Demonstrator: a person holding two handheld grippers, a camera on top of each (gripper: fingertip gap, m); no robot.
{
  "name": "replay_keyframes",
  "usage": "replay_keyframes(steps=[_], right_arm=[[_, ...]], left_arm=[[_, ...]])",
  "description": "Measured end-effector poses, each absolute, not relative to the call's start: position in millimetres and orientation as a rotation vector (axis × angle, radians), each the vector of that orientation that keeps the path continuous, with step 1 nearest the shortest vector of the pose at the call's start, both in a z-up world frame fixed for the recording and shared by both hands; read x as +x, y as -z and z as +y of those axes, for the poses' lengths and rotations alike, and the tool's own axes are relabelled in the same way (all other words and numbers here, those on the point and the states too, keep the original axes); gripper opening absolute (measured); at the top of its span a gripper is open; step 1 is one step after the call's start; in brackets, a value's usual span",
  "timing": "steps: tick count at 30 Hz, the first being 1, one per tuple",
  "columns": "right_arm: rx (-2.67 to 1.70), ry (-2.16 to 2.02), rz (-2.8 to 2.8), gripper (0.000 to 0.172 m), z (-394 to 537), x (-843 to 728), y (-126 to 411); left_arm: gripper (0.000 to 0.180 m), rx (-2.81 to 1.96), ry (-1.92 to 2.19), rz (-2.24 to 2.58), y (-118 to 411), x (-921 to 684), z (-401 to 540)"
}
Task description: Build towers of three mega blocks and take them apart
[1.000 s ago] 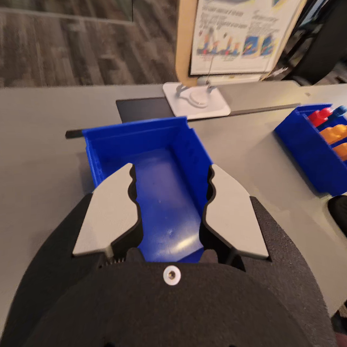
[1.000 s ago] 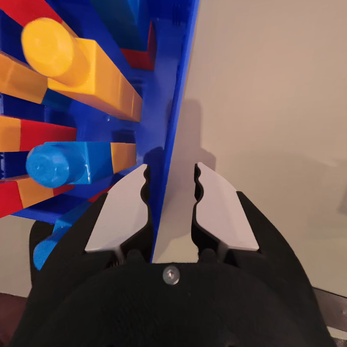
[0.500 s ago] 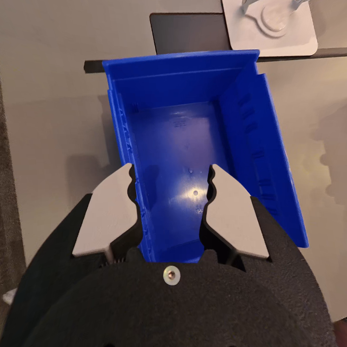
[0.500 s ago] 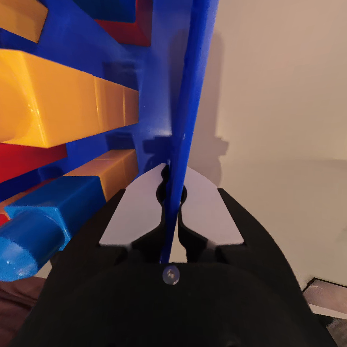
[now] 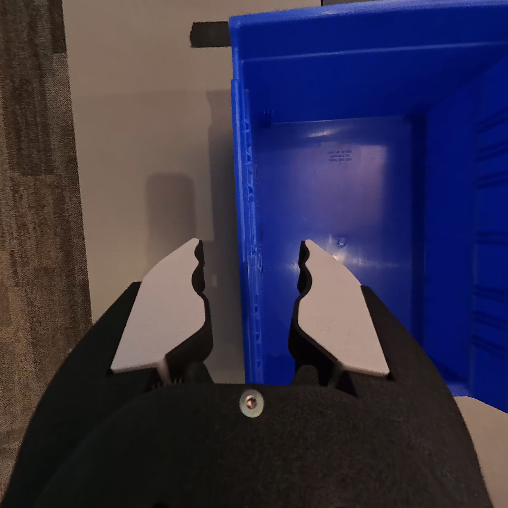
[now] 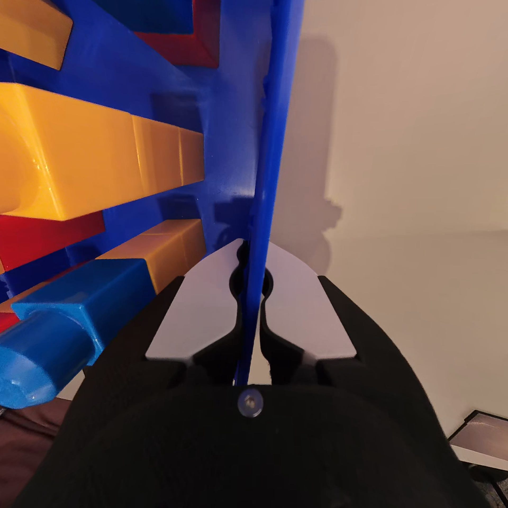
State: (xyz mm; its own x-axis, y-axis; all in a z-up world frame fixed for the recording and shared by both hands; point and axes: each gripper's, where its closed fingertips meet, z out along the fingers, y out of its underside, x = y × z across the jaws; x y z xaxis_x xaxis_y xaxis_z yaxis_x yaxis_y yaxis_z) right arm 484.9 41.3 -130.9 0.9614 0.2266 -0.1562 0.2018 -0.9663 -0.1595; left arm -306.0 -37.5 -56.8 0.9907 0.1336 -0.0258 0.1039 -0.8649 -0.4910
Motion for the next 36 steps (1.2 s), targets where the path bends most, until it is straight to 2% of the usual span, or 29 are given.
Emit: replay_keyframes(steps=[4,7,10,14,24,36], right_arm=[[-2.972,-0.257,-0.334,0.009,41.3,485.0,131.0],[-2.973,-0.252,-0.345,0.009,41.3,484.9,131.1],[-2.978,-0.26,-0.338,0.009,40.6,484.2,131.1],[-2.988,-0.263,-0.282,0.008,40.2,481.6,130.9],[-3.012,-0.263,-0.225,0.007,38.7,431.7,130.3],[-3.045,-0.22,-0.478,0.013,34.3,341.2,129.7]], left_arm=[[0.062,-2.732,-0.049,-0.177,79.0,-304.0,-43.1],[0.055,-2.812,0.158,-0.228,99.7,-290.6,-48.4],[0.025,-2.847,0.252,-0.294,110.2,-290.3,-52.2],[0.005,-2.901,0.197,-0.246,113.7,-287.8,-57.0],[0.008,-2.993,0.1,0.063,114.8,-199.1,-30.2],[0.027,-2.953,-0.135,0.349,117.0,-115.3,-14.9]])
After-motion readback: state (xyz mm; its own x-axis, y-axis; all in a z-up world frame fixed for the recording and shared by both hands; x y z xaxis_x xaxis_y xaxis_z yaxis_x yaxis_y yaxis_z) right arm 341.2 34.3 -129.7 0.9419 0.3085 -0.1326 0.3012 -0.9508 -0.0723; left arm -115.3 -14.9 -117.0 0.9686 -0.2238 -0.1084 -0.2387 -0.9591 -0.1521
